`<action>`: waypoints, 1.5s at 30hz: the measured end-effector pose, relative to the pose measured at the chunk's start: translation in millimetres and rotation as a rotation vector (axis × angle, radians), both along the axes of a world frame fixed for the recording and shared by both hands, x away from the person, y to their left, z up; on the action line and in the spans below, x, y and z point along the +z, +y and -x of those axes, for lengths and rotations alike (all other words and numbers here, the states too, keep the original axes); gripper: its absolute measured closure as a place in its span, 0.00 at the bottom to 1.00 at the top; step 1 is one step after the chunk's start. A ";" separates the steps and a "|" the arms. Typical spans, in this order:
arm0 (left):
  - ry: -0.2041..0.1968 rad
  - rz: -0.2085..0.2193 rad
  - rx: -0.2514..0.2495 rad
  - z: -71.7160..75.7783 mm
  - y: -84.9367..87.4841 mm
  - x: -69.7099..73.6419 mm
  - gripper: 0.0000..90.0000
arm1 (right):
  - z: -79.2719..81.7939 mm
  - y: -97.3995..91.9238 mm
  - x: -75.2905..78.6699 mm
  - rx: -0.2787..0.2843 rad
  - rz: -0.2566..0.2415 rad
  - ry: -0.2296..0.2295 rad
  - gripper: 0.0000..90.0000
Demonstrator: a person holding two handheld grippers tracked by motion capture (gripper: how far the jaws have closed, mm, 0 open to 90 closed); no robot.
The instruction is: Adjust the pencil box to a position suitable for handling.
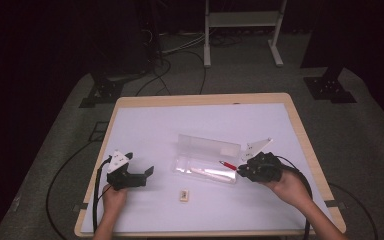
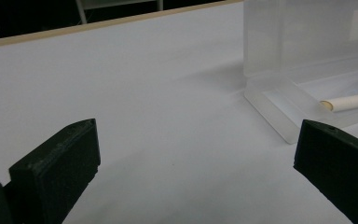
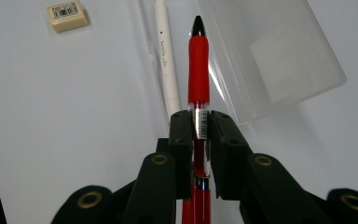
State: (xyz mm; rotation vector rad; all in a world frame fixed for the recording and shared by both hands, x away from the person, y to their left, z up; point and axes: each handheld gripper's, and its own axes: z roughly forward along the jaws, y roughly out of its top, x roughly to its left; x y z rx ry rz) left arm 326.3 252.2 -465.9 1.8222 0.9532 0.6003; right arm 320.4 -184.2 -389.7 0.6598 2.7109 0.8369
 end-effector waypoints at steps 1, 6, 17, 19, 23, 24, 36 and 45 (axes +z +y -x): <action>0.000 0.000 0.000 0.0 0.0 0.0 0.00 | -0.4 0.8 0.4 0.002 0.001 -0.002 0.88; 0.000 -0.001 -0.001 0.0 0.0 0.0 0.00 | -1.5 6.3 1.0 0.011 -0.002 -0.004 0.88; 0.000 0.000 -0.001 0.1 0.0 0.0 0.00 | -4.6 15.4 2.0 0.033 0.004 -0.006 0.88; -0.001 0.000 -0.001 0.1 0.0 0.0 0.00 | -4.4 16.7 2.4 0.034 0.003 -0.010 0.88; -0.001 -0.001 -0.001 0.1 -0.1 0.0 0.00 | -4.4 18.2 3.2 0.034 -0.002 -0.011 0.88; -0.001 -0.001 -0.001 0.1 -0.1 0.0 0.00 | -4.5 18.7 3.6 0.034 -0.001 -0.010 0.88; -0.002 0.000 -0.001 0.0 -0.1 -0.1 0.00 | -7.3 24.6 6.8 0.051 0.001 -0.022 0.88; -0.001 0.000 -0.002 0.0 0.0 -0.1 0.00 | -9.5 30.7 8.0 0.059 0.006 -0.022 0.88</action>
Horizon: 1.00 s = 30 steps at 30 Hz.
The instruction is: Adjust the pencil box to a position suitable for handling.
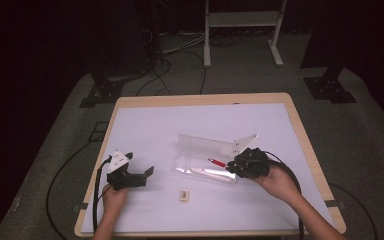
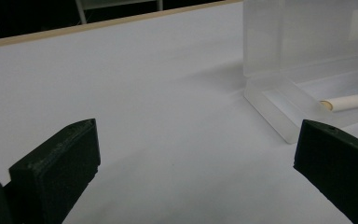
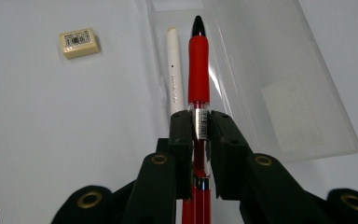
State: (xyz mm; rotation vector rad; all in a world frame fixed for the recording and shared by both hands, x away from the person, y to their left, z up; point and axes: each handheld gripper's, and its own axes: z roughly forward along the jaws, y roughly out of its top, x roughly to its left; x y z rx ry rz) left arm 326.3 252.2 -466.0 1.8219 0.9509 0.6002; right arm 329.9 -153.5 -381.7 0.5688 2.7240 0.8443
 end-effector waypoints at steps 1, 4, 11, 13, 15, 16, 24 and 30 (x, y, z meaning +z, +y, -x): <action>0.000 0.000 0.000 0.0 0.0 0.0 0.00 | -0.4 0.7 0.1 0.001 -0.002 0.000 0.88; 0.000 0.002 0.000 0.0 -0.1 0.0 0.00 | -1.2 2.5 0.8 0.007 -0.004 -0.001 0.88; 0.000 0.001 0.000 0.0 0.1 0.0 0.00 | -3.3 9.0 0.8 0.014 -0.001 0.004 0.88; 0.000 0.001 0.000 0.0 0.1 0.0 0.00 | -4.7 10.7 0.6 0.017 0.001 0.004 0.88; 0.000 0.001 0.000 0.0 0.1 0.0 0.00 | -6.0 12.4 0.1 0.018 0.001 0.006 0.88; 0.000 0.001 0.000 0.0 0.1 0.0 0.00 | -6.8 13.2 -0.1 0.022 0.001 0.008 0.88; -0.001 0.002 -0.001 0.1 0.0 0.0 0.00 | -10.1 19.6 -2.0 0.029 0.004 0.012 0.88; -0.001 0.004 -0.001 0.0 0.1 0.0 0.00 | -10.3 25.3 -3.1 0.033 0.005 0.020 0.88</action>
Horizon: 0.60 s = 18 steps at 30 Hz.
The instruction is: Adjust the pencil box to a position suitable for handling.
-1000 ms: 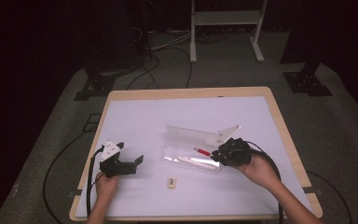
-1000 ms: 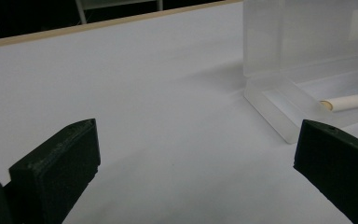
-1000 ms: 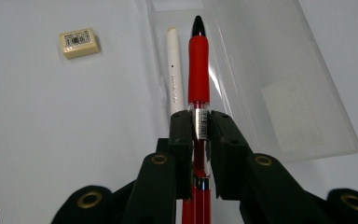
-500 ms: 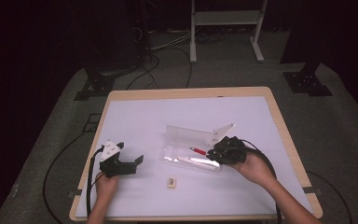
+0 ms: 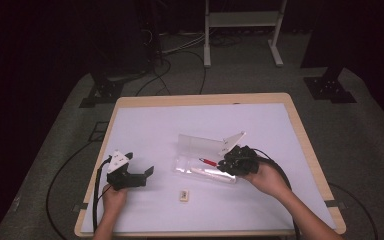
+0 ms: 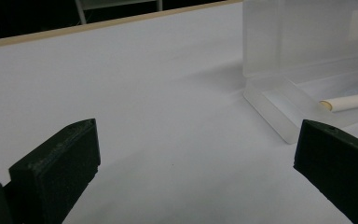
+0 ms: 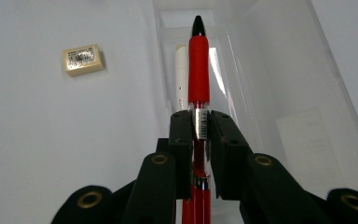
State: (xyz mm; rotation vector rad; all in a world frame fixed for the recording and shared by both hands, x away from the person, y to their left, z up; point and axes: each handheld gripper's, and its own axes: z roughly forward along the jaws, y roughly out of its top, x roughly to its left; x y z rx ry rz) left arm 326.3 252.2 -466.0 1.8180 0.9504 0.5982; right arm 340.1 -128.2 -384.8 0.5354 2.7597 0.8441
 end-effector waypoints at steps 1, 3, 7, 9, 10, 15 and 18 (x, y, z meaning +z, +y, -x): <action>0.000 0.000 0.000 0.0 0.0 0.0 0.00 | -0.1 0.9 -0.2 0.001 0.001 -0.001 0.88; 0.000 0.000 0.000 0.0 0.0 0.0 0.00 | -0.8 2.3 -0.5 0.006 0.002 -0.001 0.88; 0.000 -0.002 0.000 0.1 0.0 0.1 0.00 | -2.3 4.6 -1.4 0.009 0.008 0.001 0.88; 0.000 -0.001 -0.001 0.0 0.1 0.0 0.00 | -3.3 5.4 -1.9 0.010 0.007 0.000 0.88; 0.000 -0.001 0.000 0.0 0.1 0.0 0.00 | -3.5 5.8 -2.1 0.009 0.008 0.001 0.88; 0.000 -0.002 -0.001 0.1 0.0 0.1 0.00 | -4.9 8.9 -4.1 0.011 0.014 0.007 0.88; 0.000 -0.001 -0.001 0.2 -0.1 0.1 0.00 | -6.2 10.9 -5.9 0.013 0.015 0.010 0.88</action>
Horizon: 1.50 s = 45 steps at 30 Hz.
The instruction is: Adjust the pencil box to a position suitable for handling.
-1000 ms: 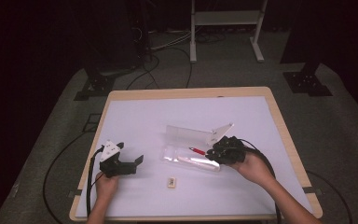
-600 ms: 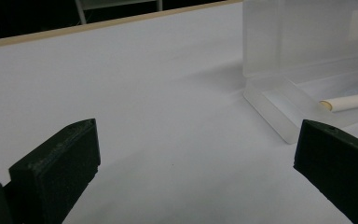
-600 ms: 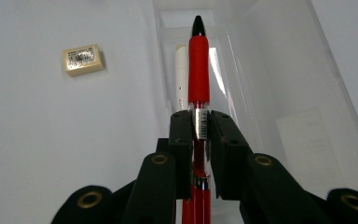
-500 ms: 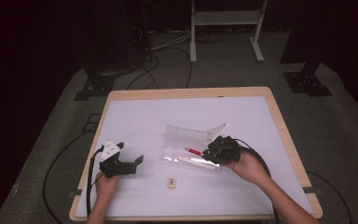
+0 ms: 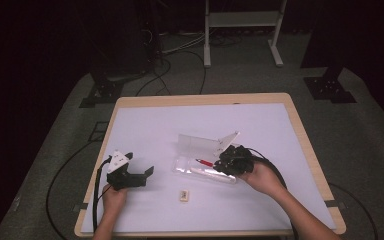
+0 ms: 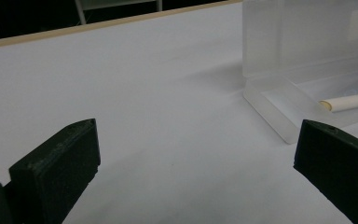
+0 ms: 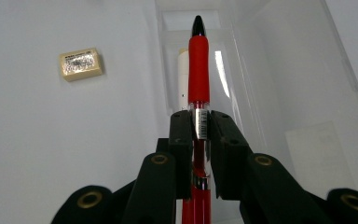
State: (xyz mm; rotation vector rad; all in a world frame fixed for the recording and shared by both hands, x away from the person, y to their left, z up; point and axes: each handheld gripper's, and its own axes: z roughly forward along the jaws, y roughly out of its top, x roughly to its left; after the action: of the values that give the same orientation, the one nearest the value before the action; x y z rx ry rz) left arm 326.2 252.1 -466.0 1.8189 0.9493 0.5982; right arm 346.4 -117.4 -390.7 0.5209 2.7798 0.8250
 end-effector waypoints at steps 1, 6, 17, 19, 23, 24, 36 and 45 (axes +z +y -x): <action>0.000 0.000 0.000 0.0 0.0 0.0 0.00 | -0.3 0.6 -0.6 -0.001 0.002 0.001 0.88; 0.001 -0.001 0.000 0.0 0.1 0.1 0.00 | -2.8 2.6 -3.4 -0.003 0.006 0.007 0.88; 0.001 0.000 -0.001 0.0 0.0 0.1 0.00 | -9.9 5.1 -13.6 -0.005 0.017 0.017 0.88; 0.000 0.000 -0.001 0.0 0.0 0.1 0.00 | -10.7 6.1 -15.0 -0.010 0.016 0.025 0.88; 0.001 0.001 -0.001 0.0 0.1 0.1 0.00 | -12.6 9.0 -18.3 -0.016 0.018 0.029 0.88; 0.001 0.001 0.000 0.0 0.0 0.1 0.00 | -13.6 9.4 -19.2 -0.011 0.022 0.027 0.88; 0.000 0.002 -0.001 0.1 0.1 0.1 0.00 | -20.9 15.7 -30.1 -0.012 0.028 0.035 0.88; -0.002 0.007 0.000 -0.2 -0.2 -0.1 0.00 | -27.6 16.9 -38.0 -0.025 0.024 0.053 0.88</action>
State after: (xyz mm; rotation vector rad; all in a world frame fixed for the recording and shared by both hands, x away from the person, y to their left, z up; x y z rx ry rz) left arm 326.4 251.9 -466.1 1.8111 0.9487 0.5959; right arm 373.9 -100.5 -428.7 0.5807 2.8207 0.7829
